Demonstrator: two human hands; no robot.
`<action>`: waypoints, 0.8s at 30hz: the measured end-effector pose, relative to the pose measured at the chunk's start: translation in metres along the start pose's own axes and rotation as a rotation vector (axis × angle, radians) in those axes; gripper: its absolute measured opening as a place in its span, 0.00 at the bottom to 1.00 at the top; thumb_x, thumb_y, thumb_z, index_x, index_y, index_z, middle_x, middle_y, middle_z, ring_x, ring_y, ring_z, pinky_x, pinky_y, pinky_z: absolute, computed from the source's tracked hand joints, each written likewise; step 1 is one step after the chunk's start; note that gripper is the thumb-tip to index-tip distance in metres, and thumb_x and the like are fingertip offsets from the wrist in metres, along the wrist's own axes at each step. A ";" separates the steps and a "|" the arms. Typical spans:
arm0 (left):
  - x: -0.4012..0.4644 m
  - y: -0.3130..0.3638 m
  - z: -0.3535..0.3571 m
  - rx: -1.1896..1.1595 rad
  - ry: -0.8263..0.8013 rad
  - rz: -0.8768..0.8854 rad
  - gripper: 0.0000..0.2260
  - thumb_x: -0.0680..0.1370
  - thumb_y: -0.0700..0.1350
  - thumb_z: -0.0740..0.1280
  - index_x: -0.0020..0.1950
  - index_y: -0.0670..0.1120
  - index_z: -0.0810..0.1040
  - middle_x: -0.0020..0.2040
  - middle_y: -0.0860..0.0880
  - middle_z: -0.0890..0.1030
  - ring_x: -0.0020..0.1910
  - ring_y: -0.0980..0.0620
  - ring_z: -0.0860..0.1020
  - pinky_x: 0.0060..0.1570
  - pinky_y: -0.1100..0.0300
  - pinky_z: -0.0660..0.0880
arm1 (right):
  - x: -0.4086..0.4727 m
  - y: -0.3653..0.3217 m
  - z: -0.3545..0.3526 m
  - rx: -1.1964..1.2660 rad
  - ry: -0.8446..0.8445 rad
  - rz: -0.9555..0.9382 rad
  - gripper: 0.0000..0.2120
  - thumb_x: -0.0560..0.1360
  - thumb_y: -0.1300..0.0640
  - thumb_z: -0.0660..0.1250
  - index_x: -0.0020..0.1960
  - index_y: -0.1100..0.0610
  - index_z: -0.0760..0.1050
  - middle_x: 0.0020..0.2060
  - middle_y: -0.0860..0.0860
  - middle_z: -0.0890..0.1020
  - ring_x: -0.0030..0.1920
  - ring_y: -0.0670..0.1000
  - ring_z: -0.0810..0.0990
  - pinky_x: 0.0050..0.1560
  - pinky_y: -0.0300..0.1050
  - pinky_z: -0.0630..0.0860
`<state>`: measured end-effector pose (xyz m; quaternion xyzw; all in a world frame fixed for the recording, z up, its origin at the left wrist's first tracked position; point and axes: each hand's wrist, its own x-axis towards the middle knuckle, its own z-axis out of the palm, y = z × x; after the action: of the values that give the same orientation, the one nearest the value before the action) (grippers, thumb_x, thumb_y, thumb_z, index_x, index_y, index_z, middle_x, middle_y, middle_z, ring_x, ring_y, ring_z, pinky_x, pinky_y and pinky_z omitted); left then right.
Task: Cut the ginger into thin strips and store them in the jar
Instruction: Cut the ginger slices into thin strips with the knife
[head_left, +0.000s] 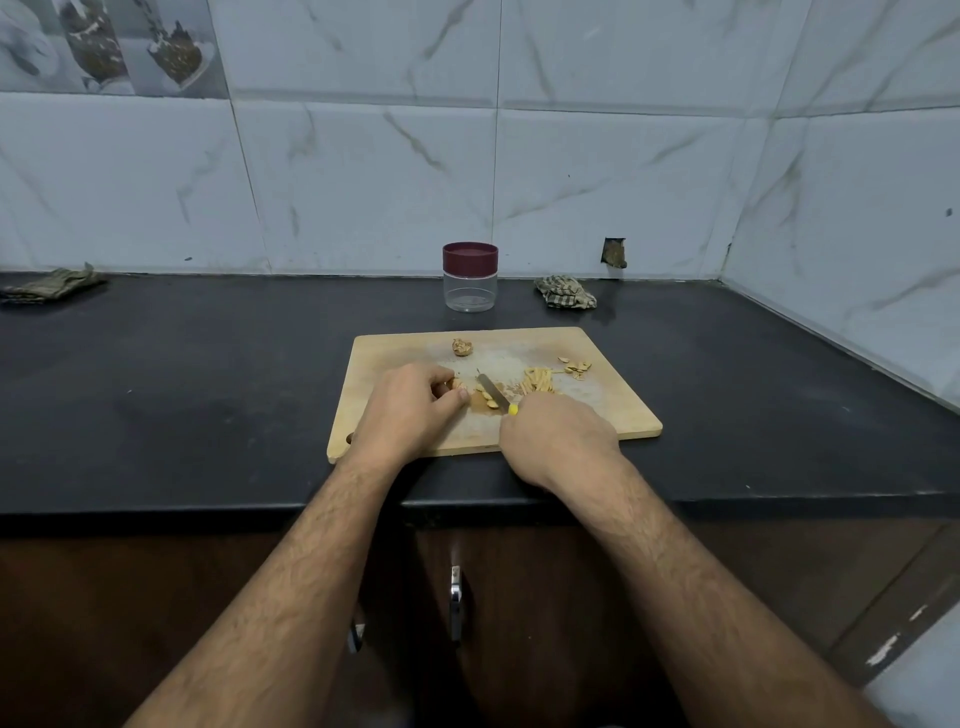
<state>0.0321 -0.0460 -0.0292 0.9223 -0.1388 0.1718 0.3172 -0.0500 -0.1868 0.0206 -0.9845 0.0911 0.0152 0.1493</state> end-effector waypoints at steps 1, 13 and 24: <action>0.000 0.001 0.000 0.003 -0.001 -0.003 0.13 0.77 0.49 0.69 0.37 0.42 0.77 0.31 0.51 0.75 0.33 0.50 0.71 0.33 0.56 0.66 | 0.000 0.001 0.000 0.014 -0.009 0.001 0.13 0.81 0.54 0.56 0.60 0.55 0.75 0.51 0.52 0.78 0.49 0.54 0.75 0.45 0.45 0.68; 0.002 0.005 -0.001 -0.041 -0.059 -0.037 0.11 0.78 0.50 0.70 0.51 0.42 0.84 0.44 0.45 0.84 0.47 0.45 0.79 0.50 0.49 0.76 | -0.003 -0.012 -0.002 0.000 0.027 -0.053 0.14 0.82 0.54 0.55 0.63 0.57 0.74 0.59 0.54 0.79 0.54 0.55 0.76 0.48 0.46 0.67; 0.002 0.004 -0.004 -0.048 -0.110 -0.039 0.07 0.79 0.51 0.69 0.55 0.55 0.85 0.46 0.51 0.85 0.48 0.51 0.78 0.51 0.52 0.76 | -0.003 -0.016 -0.003 -0.049 0.012 -0.056 0.15 0.82 0.55 0.55 0.64 0.56 0.73 0.60 0.54 0.78 0.58 0.55 0.77 0.49 0.47 0.68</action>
<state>0.0314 -0.0471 -0.0231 0.9249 -0.1421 0.1115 0.3344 -0.0500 -0.1719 0.0288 -0.9901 0.0638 0.0072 0.1250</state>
